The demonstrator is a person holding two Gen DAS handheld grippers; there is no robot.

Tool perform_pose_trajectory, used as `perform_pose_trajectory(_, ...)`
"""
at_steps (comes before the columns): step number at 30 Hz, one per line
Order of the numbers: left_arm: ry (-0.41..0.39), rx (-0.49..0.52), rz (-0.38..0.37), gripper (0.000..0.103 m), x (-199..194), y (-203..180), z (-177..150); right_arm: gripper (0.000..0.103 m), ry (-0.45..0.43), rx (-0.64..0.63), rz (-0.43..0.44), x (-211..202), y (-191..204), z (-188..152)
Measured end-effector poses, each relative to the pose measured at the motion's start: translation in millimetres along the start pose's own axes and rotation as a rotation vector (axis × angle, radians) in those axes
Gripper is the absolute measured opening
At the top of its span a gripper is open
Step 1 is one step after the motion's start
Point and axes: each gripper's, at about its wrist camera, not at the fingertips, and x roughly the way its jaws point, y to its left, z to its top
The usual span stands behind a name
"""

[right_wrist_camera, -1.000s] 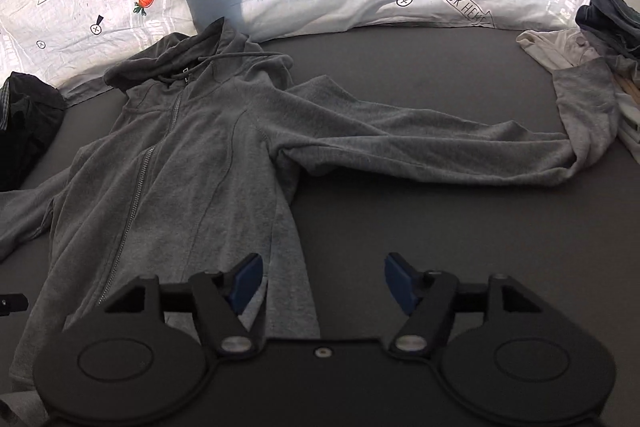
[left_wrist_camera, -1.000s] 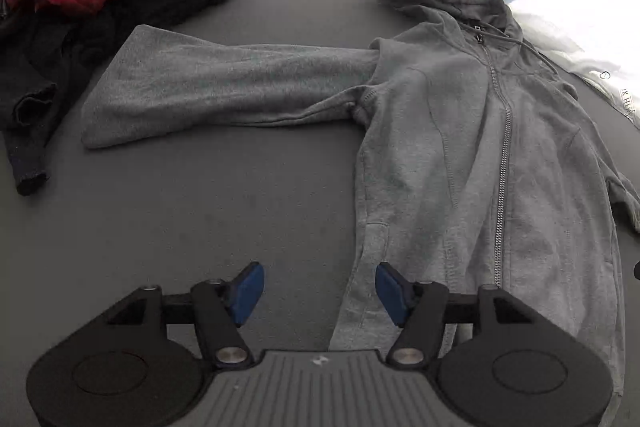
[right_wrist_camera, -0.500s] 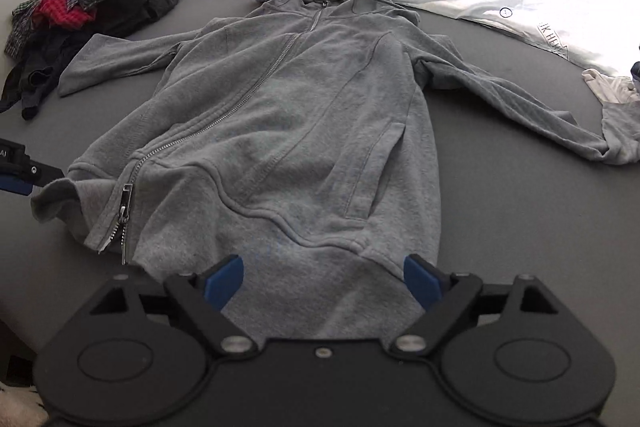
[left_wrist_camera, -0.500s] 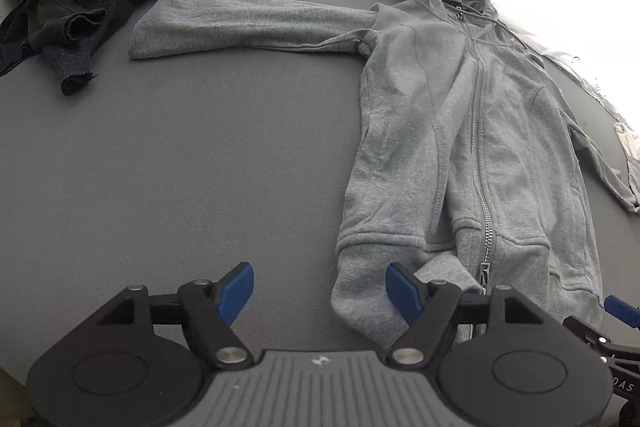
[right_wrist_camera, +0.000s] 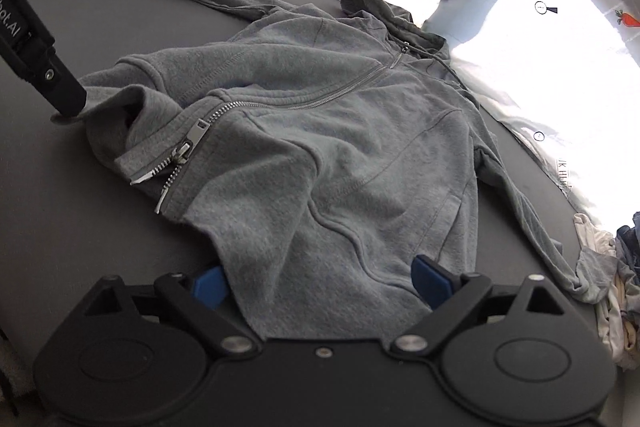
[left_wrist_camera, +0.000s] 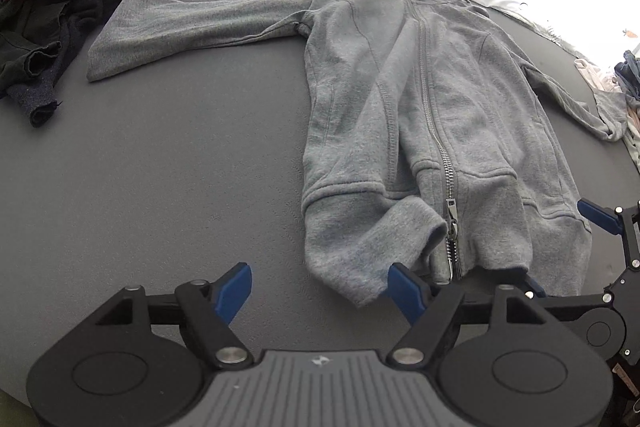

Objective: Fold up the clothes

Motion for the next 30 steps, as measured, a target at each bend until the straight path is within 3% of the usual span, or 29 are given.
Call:
perform_pose_trajectory(7, -0.022, 0.125, -0.028, 0.081, 4.5, -22.8, 5.6, 0.095, -0.049, 0.174, -0.219, -12.8, -43.5, 2.2)
perform_pose_trajectory(10, -0.018, 0.143, -0.01, 0.082, 12.9, -27.7, 7.6, 0.096, -0.028, 0.204, -0.29, -7.0, -55.4, 1.7)
perform_pose_trajectory(13, 0.001, 0.168, 0.001, 0.082, 23.6, -31.7, 6.7, 0.096, 0.007, 0.206, -0.261, 0.6, -56.8, -2.4)
perform_pose_trajectory(19, 0.015, 0.197, 0.035, 0.082, 33.8, -35.9, 3.4, 0.094, 0.053, 0.117, -0.094, 8.1, -36.1, -14.3)
perform_pose_trajectory(21, 0.023, 0.167, 0.03, 0.082, 35.5, -32.7, 4.2, 0.085, 0.059, 0.085, -0.056, 6.8, -26.8, -18.0)
perform_pose_trajectory(23, 0.028, 0.139, 0.032, 0.082, 36.3, -29.7, 4.3, 0.064, 0.056, 0.034, -0.041, 5.2, -19.2, -20.8)
perform_pose_trajectory(24, 0.029, 0.128, 0.033, 0.082, 36.5, -28.3, 4.3, 0.058, 0.049, 0.006, -0.024, 4.1, -16.0, -22.0)
perform_pose_trajectory(28, 0.03, 0.107, 0.037, 0.082, 36.7, -27.1, 3.4, 0.012, 0.036, -0.052, 0.05, -0.7, -10.0, -23.3)
perform_pose_trajectory(30, 0.028, 0.112, 0.042, 0.082, 36.6, -29.5, 2.3, 0.003, 0.027, -0.014, 0.071, -3.9, -15.9, -21.1)
